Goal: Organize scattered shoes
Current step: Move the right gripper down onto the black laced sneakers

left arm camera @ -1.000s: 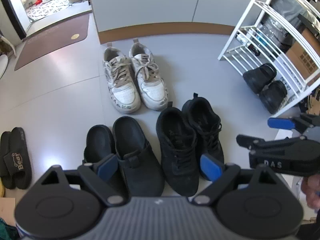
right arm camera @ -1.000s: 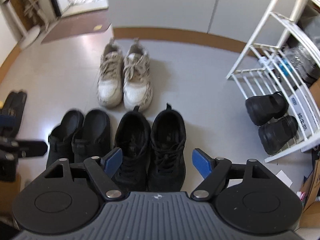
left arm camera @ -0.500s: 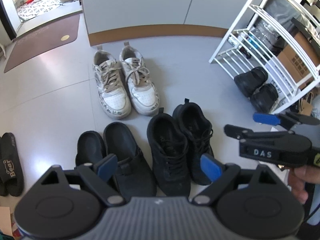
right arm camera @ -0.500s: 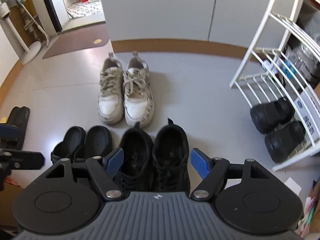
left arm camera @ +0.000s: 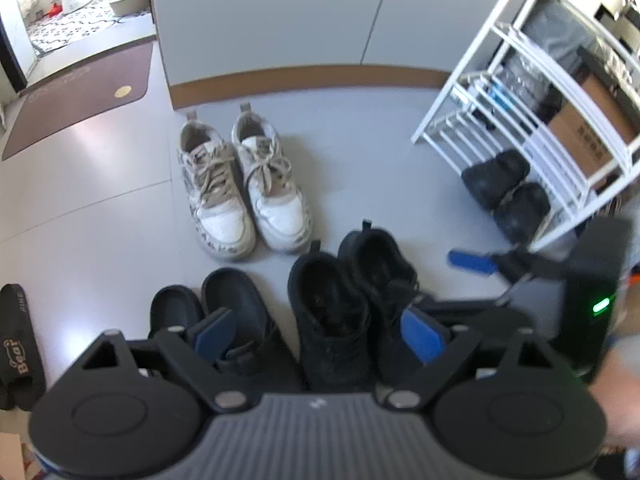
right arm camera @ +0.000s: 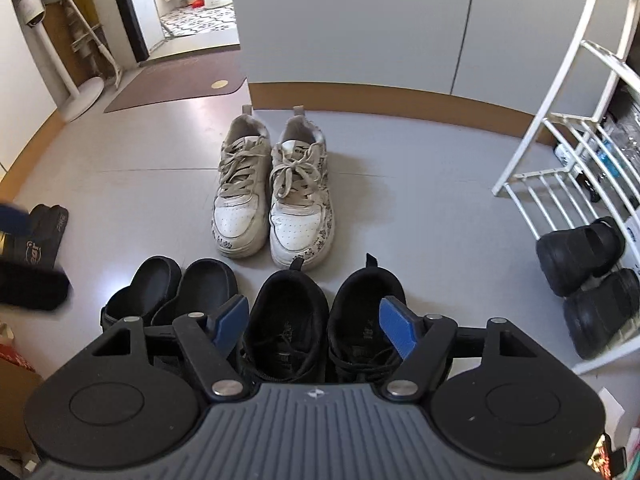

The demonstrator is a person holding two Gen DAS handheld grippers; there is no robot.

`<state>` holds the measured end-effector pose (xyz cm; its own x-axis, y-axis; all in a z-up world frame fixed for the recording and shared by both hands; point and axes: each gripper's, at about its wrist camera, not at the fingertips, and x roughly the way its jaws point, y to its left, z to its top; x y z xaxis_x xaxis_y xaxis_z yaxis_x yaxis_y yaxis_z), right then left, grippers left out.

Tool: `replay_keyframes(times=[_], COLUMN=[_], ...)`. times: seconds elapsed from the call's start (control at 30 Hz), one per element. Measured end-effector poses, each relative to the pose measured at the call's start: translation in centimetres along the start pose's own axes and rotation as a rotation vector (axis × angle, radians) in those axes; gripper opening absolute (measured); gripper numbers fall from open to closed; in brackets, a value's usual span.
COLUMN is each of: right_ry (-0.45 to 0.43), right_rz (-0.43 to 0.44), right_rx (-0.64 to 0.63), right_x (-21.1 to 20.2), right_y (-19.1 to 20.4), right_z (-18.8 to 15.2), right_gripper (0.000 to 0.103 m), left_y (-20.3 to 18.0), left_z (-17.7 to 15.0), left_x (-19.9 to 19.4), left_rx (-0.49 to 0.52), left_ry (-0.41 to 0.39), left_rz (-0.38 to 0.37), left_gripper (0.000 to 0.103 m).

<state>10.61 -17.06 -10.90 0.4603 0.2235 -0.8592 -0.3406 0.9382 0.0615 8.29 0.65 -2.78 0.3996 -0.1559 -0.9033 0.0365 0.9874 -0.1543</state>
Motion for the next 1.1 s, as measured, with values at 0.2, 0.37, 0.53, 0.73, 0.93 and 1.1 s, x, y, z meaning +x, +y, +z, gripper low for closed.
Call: replay_keyframes(times=[0.2,0.37,0.53,0.73,0.93,1.1], right_ry=[-0.037,-0.056,-0.068,-0.133,-0.100,-0.100], right_rz=[0.046,0.072,0.058,0.046,0.030,0.007], right_rx=[0.010,0.086,0.110,0.121,0.140,0.136], right_x=[2.9,5.3,7.0,8.9,10.9,12.1], right_y=[-1.0,-2.0,-2.2,-1.9,-2.4,-2.6], right_z=[-0.8,-2.4,-3.9,-4.6,-5.6,-6.4], right_gripper=[0.077,0.076,0.076,0.076,0.058,0.049], left_y=[0.3,0.7,0.2,0.6,0.2,-0.4], left_z=[-0.2,0.4,0.6,1.2,1.6,1.6], left_x=[1.0,1.6,2.7,3.6,4.0,3.6], left_rx=[-0.017,-0.069,-0.041,-0.083,-0.098,-0.075], left_ry=[0.026,0.040,0.053,0.068,0.088,0.085], left_rz=[0.008,-0.014,-0.009,-0.008,-0.063,-0.069], left_gripper=[0.092,0.092,0.092,0.092,0.092,0.092])
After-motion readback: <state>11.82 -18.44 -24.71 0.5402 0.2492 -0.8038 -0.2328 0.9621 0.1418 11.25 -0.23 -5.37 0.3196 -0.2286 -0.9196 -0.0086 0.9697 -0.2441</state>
